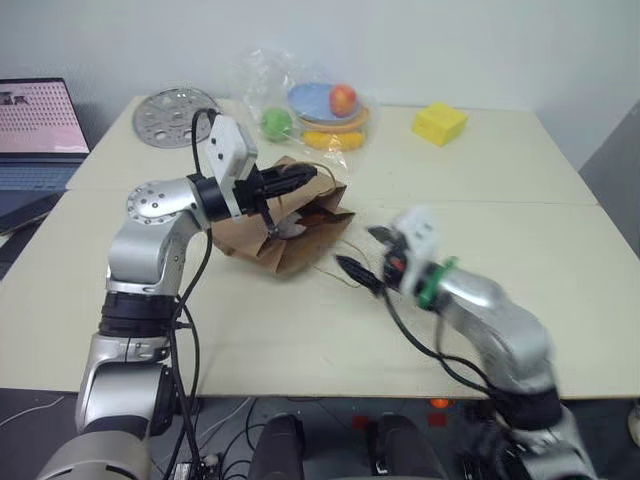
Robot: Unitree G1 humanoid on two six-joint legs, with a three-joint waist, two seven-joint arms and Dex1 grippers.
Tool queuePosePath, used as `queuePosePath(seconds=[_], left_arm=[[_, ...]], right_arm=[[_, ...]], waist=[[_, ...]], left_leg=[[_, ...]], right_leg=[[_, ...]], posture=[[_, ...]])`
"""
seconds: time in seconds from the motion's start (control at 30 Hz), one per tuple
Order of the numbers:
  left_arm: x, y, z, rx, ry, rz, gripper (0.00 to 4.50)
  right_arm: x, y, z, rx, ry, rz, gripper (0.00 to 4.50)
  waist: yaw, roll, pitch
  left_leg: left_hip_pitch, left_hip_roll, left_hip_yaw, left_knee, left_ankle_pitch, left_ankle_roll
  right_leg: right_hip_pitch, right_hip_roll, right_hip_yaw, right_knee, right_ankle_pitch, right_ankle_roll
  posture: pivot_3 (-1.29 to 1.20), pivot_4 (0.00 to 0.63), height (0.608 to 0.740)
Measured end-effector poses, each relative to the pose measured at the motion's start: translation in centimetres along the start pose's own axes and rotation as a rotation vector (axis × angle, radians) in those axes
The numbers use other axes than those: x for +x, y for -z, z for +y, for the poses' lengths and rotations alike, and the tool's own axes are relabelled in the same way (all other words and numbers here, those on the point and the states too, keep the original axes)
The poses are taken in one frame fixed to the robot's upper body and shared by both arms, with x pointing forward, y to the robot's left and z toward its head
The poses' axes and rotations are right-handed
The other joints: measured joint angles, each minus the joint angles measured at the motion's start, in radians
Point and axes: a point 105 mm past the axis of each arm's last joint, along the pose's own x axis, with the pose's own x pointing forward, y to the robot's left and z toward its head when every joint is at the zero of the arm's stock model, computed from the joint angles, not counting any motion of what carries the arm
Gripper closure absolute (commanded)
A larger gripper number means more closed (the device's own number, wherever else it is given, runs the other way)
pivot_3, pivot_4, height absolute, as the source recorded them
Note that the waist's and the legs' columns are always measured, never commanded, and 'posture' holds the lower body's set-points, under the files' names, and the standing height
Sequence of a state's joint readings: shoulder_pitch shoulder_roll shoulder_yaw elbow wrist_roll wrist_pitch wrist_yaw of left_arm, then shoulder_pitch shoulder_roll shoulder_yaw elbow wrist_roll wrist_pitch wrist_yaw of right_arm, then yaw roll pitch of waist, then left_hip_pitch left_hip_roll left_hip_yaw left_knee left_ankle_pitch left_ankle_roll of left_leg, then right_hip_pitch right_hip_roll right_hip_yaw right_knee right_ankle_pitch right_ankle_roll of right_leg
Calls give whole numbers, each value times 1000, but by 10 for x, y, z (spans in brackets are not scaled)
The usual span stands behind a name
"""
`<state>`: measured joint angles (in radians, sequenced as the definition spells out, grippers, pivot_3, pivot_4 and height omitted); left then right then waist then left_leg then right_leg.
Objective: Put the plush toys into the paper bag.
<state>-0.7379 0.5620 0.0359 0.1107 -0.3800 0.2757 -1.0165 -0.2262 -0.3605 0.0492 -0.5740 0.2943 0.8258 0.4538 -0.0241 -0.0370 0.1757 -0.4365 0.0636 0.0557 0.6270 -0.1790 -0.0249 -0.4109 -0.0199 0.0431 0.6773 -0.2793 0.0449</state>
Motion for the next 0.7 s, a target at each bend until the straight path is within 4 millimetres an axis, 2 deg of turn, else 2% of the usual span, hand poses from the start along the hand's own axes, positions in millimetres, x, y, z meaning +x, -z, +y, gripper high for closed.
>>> queuePosePath(seconds=[0.13,0.23,0.33,0.43,0.7], left_arm=[[2,1,-3,-4,12,-4,4500],[0,3,-3,-7,20,4,4500],[0,3,-4,-10,23,6,4500],[0,4,-4,-12,23,7,4500],[0,4,-4,-15,26,10,4500]], right_arm=[[-40,10,-20,-6,159,23,39],[-76,29,-38,28,311,86,39],[-95,50,-32,72,311,156,39],[-101,66,-25,118,267,199,39],[-97,76,-54,92,278,181,39]], waist=[[-10,0,0],[-7,0,0],[-7,0,0],[-10,0,0],[-5,0,0]], left_leg=[[3,1,0,0,0,0],[3,1,-1,1,0,0],[3,1,-1,1,0,0],[4,1,1,2,0,0],[4,0,1,3,1,1]], right_leg=[[1,2,1,1,-1,1],[2,2,0,2,-3,1],[3,2,1,1,-3,1],[3,1,3,1,-3,1],[4,1,3,0,-4,-1]], posture=[[0,150,740],[0,150,740],[0,150,740],[0,150,740],[0,150,740]])
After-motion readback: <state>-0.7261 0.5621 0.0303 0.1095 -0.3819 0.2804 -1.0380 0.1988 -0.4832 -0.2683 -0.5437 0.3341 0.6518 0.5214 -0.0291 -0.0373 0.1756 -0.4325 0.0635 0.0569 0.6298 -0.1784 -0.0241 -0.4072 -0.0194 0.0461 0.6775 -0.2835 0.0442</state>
